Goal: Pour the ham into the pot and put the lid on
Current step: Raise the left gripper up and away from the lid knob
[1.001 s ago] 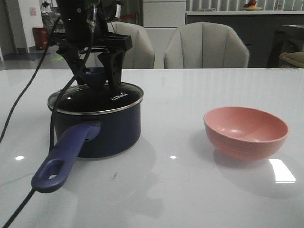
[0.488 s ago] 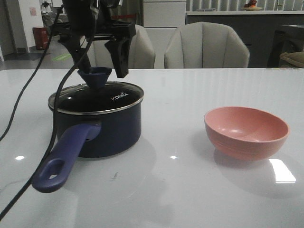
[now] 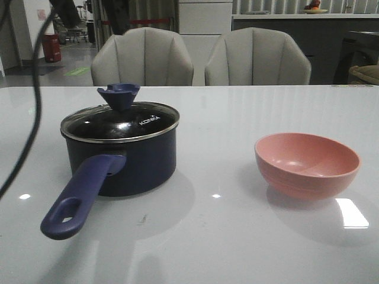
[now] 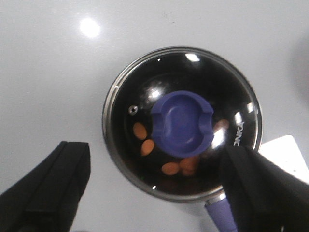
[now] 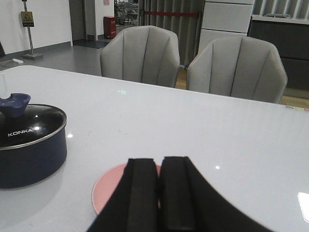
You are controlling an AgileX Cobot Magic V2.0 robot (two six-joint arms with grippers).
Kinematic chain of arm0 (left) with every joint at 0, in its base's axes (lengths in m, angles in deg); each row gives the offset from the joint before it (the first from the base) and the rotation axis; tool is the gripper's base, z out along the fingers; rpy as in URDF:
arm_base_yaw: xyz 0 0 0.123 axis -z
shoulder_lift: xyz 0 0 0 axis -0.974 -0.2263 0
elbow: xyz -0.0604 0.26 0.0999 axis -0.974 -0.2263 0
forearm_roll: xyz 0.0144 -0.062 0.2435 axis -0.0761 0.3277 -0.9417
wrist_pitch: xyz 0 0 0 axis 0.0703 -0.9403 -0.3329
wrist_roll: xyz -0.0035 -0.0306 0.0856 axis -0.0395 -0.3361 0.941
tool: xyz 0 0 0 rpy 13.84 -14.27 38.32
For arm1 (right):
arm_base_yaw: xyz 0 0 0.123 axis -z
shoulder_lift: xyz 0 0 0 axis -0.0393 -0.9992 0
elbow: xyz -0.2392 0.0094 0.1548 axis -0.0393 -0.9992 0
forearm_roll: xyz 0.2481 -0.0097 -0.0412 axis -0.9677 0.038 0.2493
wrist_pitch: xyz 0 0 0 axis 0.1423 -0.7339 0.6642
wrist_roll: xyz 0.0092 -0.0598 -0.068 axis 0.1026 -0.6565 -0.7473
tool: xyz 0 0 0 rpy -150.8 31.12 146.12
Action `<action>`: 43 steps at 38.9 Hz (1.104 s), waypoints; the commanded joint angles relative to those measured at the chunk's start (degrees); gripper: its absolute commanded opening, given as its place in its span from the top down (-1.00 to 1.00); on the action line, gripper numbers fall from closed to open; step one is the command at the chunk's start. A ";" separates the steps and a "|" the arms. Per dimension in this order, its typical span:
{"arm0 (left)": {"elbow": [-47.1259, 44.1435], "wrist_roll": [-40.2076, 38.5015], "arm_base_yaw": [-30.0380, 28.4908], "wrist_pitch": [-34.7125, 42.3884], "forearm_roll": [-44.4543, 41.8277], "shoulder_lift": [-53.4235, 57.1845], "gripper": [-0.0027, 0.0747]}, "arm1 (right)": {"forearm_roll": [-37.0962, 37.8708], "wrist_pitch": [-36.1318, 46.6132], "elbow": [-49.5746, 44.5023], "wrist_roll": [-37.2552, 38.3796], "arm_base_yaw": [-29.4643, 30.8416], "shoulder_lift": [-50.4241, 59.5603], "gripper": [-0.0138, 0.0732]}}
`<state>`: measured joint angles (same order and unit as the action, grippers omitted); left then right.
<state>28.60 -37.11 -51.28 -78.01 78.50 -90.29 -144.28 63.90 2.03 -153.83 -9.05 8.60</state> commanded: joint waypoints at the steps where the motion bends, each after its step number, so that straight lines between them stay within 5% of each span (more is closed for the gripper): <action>1: -2.92 0.03 -0.33 -1.04 -3.91 8.36 -0.54 | -1.01 -1.03 1.27 -0.45 -0.06 -0.34 0.34; 20: -32.24 -0.55 -0.33 14.08 -5.07 37.09 -0.54 | -1.01 -1.03 1.27 -0.45 -0.06 -0.34 0.34; 43: -68.07 -1.50 -0.33 34.00 -5.18 84.25 -0.53 | -1.01 -1.03 1.27 -0.45 -0.06 -0.34 0.34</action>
<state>-36.31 -37.82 -51.38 -51.20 73.46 -10.59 -144.28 63.90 2.00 -153.83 -9.05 8.60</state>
